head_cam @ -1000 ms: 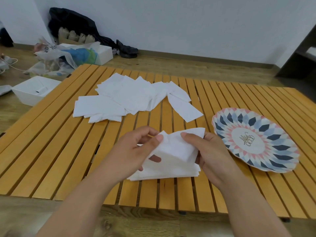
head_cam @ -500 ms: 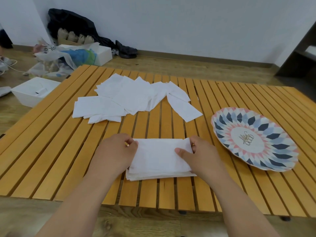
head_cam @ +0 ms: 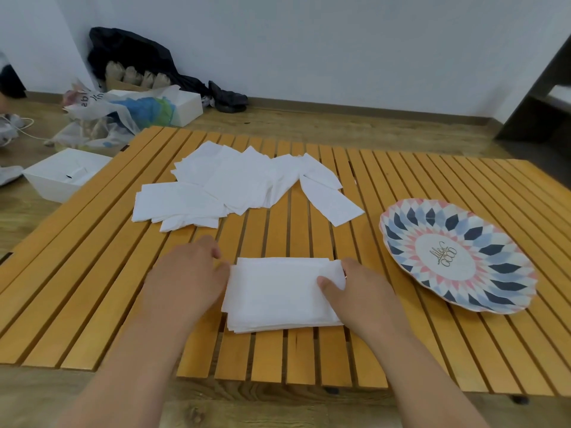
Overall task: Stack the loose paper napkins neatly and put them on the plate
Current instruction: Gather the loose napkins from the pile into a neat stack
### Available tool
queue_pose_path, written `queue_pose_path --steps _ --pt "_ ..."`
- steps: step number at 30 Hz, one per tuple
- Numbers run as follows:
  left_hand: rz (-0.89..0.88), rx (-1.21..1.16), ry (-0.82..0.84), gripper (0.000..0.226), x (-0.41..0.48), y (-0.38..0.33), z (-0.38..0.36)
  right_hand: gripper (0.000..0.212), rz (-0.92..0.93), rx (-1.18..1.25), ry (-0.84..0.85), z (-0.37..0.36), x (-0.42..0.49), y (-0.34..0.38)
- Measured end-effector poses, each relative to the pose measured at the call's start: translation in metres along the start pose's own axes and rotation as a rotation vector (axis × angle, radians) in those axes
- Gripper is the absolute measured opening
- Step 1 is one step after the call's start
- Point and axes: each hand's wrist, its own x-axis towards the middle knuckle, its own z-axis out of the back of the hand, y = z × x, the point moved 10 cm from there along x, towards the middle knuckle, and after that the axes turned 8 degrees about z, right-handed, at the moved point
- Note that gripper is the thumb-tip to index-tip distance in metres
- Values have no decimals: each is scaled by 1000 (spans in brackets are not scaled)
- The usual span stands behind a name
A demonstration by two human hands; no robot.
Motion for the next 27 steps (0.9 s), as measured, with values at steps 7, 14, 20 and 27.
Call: queue_pose_path --steps 7,14,20,27 --pt "-73 -12 -229 22 63 19 32 44 5 -38 8 6 -3 4" --pt "-150 299 -7 46 113 9 5 56 -20 -28 25 10 -7 4" --pt "-148 307 -50 39 103 16 8 57 4 -33 56 9 -8 5" --pt "-75 108 -30 36 102 31 15 56 13 -27 58 10 -9 7"
